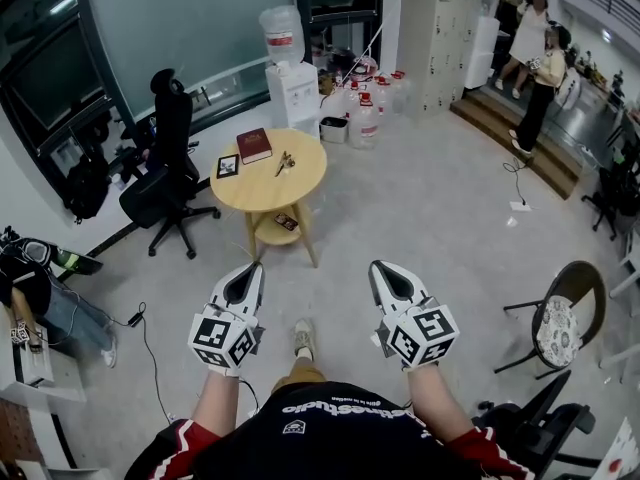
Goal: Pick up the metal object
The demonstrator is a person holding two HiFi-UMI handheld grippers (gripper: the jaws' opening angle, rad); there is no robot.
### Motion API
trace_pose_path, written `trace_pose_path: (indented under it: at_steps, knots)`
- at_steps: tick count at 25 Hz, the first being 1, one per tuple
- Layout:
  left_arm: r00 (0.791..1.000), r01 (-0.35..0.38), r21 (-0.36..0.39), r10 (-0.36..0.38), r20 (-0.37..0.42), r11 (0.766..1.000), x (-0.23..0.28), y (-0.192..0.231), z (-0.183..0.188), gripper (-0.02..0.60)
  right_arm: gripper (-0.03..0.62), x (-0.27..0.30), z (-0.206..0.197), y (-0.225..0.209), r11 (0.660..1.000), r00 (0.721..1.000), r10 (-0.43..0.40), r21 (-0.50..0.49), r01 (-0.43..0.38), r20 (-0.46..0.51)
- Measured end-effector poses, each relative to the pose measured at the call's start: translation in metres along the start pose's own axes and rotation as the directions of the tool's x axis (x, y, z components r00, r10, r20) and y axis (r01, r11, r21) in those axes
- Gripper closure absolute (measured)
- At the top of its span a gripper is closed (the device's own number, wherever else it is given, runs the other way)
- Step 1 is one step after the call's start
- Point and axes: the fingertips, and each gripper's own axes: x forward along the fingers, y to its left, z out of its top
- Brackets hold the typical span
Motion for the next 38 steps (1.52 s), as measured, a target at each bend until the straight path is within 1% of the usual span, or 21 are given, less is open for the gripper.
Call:
trace_pose_path:
  at_steps: [7,13,17,21,25,31,35,38]
  knots:
    - [1.000,-0.003,-0.012,0.003,0.010,1.000,0.026,0.017,-0.003,0.565,0.568,0.027,0.003,-0.014,1.000,1.000,0.005,-0.009,-0.005,-0.005]
    - [1.000,-0.001,-0.022,0.002,0.016,1.000,0.062,0.041,-0.006,0.565,0.568,0.062,0.005,-0.034,1.000,1.000,0.005,-0.018,-0.006,-0.015]
    - [1.000,-0.009,-0.037,0.009,0.005,0.999,0.086,0.063,-0.009,0.565,0.568,0.090,0.009,-0.047,1.000,1.000,-0.001,-0.021,0.000,-0.024]
    - [1.000,-0.018,-0.037,0.018,-0.004,0.999,0.111,0.083,-0.010,0.565,0.568,0.119,0.008,-0.062,0.999,0.999,-0.007,-0.037,0.006,-0.041]
    - [0.999,-0.028,-0.042,0.027,-0.021,0.999,0.134,0.104,-0.016,0.565,0.568,0.152,0.001,-0.080,1.000,0.998,-0.007,-0.021,0.005,-0.066]
    - [0.998,-0.056,-0.061,0.054,-0.032,0.997,0.174,0.148,-0.019,0.565,0.568,0.208,0.013,-0.100,1.000,0.997,-0.001,-0.030,-0.001,-0.075]
    - [0.998,-0.057,-0.055,0.055,-0.043,0.997,0.200,0.177,-0.016,0.565,0.568,0.245,0.022,-0.113,1.000,0.998,-0.009,-0.029,0.007,-0.068]
    - [0.997,-0.054,-0.049,0.051,-0.049,0.997,0.220,0.193,-0.013,0.565,0.568,0.269,0.022,-0.124,1.000,0.997,-0.012,-0.010,0.011,-0.073]
